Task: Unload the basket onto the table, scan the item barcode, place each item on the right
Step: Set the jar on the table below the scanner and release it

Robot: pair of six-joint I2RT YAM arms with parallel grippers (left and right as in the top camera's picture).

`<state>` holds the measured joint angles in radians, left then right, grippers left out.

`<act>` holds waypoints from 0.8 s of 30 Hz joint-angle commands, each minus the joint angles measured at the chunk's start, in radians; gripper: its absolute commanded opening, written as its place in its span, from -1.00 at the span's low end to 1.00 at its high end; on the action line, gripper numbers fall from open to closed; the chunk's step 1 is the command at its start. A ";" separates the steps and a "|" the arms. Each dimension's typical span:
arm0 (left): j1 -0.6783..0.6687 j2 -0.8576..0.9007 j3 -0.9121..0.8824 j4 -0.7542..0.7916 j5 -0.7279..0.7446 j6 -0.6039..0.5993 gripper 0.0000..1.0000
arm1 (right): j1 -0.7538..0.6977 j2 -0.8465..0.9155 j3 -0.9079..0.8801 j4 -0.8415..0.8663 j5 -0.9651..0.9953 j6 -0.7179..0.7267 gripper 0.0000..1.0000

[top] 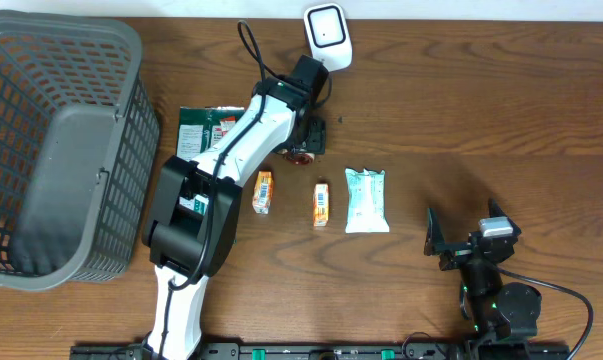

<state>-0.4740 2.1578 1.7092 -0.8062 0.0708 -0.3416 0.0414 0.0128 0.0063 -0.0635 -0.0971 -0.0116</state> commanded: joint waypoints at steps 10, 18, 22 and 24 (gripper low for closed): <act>-0.002 0.011 -0.003 -0.003 -0.019 0.000 0.74 | 0.013 -0.001 -0.001 -0.004 0.002 -0.004 0.99; 0.026 -0.090 0.051 -0.011 -0.020 0.023 0.74 | 0.013 -0.001 -0.001 -0.004 0.002 -0.004 0.99; 0.060 -0.221 0.061 -0.019 -0.019 0.027 0.74 | 0.013 -0.001 -0.001 -0.004 0.002 -0.004 0.98; 0.084 -0.304 0.061 -0.037 -0.019 0.034 0.75 | 0.013 -0.001 -0.001 -0.004 0.002 -0.004 0.98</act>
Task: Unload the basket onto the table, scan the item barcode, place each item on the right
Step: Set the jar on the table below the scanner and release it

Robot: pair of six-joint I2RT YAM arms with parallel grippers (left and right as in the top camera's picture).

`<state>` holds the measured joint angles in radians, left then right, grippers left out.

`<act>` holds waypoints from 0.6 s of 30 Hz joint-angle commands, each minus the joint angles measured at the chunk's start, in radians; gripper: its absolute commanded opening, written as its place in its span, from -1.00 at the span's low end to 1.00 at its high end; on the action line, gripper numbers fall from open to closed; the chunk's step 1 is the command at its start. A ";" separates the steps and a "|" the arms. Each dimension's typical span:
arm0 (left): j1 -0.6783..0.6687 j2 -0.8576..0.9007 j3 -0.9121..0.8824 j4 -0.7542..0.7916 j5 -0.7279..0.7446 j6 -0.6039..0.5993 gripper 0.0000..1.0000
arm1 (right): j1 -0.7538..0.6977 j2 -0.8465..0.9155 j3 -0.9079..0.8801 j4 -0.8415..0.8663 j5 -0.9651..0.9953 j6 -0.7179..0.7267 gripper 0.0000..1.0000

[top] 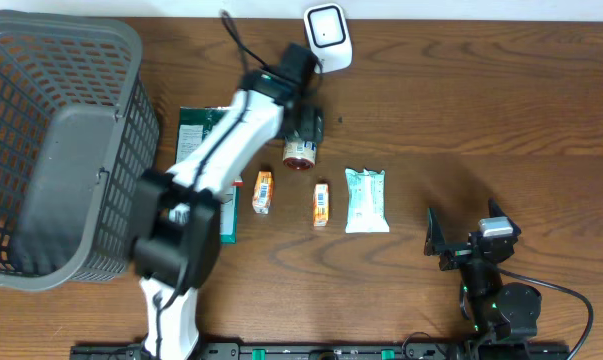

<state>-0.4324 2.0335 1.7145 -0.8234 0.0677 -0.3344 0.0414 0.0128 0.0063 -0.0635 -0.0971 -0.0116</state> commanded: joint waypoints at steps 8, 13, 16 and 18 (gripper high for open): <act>0.176 -0.498 0.055 -0.106 -0.017 0.027 0.75 | 0.013 -0.001 -0.001 -0.004 0.002 -0.005 0.98; 0.231 -0.602 0.055 -0.141 -0.017 0.027 0.75 | 0.013 -0.001 -0.001 -0.004 0.002 -0.004 0.98; 0.274 -0.657 0.055 -0.172 -0.050 0.098 0.75 | 0.013 -0.001 -0.001 -0.004 0.002 -0.004 0.98; 0.304 -0.683 0.055 -0.197 -0.111 0.097 0.75 | 0.013 -0.001 -0.001 -0.004 0.002 -0.004 0.98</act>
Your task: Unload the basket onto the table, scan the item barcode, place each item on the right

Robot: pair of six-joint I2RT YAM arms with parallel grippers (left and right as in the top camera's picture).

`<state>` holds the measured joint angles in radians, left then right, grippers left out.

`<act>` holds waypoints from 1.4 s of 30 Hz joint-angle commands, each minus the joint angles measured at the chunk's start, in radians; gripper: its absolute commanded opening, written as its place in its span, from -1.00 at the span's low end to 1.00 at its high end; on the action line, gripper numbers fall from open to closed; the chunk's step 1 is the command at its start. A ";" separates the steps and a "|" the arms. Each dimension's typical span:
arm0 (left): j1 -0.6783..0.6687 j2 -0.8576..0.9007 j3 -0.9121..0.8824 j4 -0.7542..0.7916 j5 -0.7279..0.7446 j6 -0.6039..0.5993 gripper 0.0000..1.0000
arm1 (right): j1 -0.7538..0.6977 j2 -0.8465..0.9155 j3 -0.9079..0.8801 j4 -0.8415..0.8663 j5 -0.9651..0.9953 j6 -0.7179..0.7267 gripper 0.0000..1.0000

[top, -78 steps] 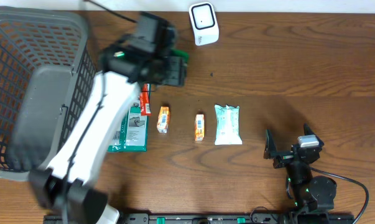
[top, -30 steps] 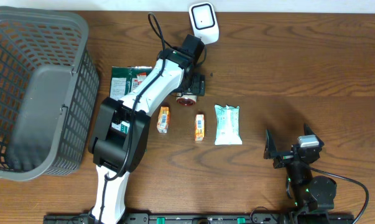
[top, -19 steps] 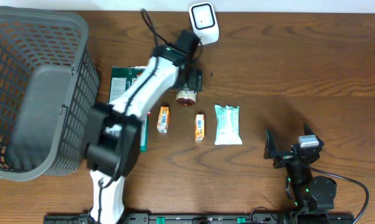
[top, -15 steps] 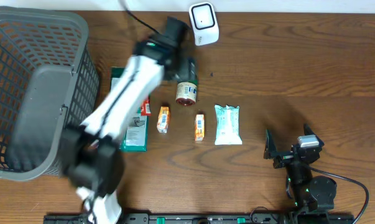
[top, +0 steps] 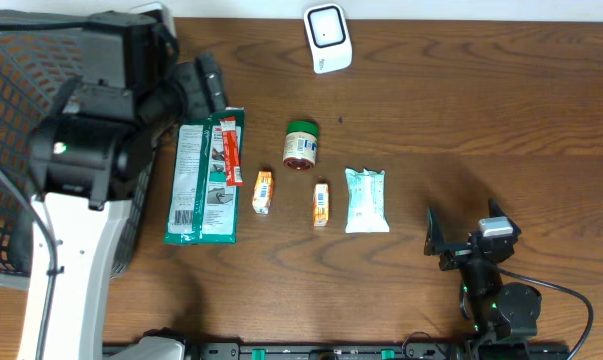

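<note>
The white barcode scanner (top: 326,37) stands at the table's far edge. Below it a small jar with a green lid (top: 301,145) lies on the wood, with nothing touching it. My left gripper (top: 201,87) is raised near the camera at the far left, beside the basket. Its dark fingers (top: 214,84) stand apart with nothing between them. My right gripper (top: 463,245) rests open at the near right, far from every item.
A grey mesh basket (top: 21,230) fills the left side under my left arm. A green packet (top: 203,185) with a red stick (top: 229,150), two small orange packets (top: 263,192) (top: 321,204) and a pale teal pouch (top: 367,200) lie in a row mid-table.
My left arm has moved from over the jar near the scanner to the far left, high up by the basket. The jar now shows in full where it lay. The right arm is unchanged.
First my left gripper was down at the jar just below the scanner, covering most of it. Then it sat a little farther back with the jar's lower end showing. Now it is away at the left, open, and the jar lies alone.
</note>
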<state>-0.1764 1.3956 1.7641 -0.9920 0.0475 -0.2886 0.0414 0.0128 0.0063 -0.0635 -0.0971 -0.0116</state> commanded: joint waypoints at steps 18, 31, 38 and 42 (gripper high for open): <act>0.317 -0.114 0.005 -0.164 -0.213 0.025 0.75 | 0.013 -0.001 -0.001 -0.004 0.002 -0.004 0.98; 0.317 -0.114 0.005 -0.164 -0.214 0.025 0.75 | 0.013 -0.001 -0.001 -0.004 0.002 -0.004 0.99; 0.317 -0.114 0.005 -0.164 -0.213 0.025 0.75 | 0.013 -0.001 -0.001 -0.004 0.002 -0.004 0.99; 0.317 -0.114 0.005 -0.164 -0.214 0.025 0.75 | 0.013 -0.001 -0.001 -0.004 0.002 -0.004 0.98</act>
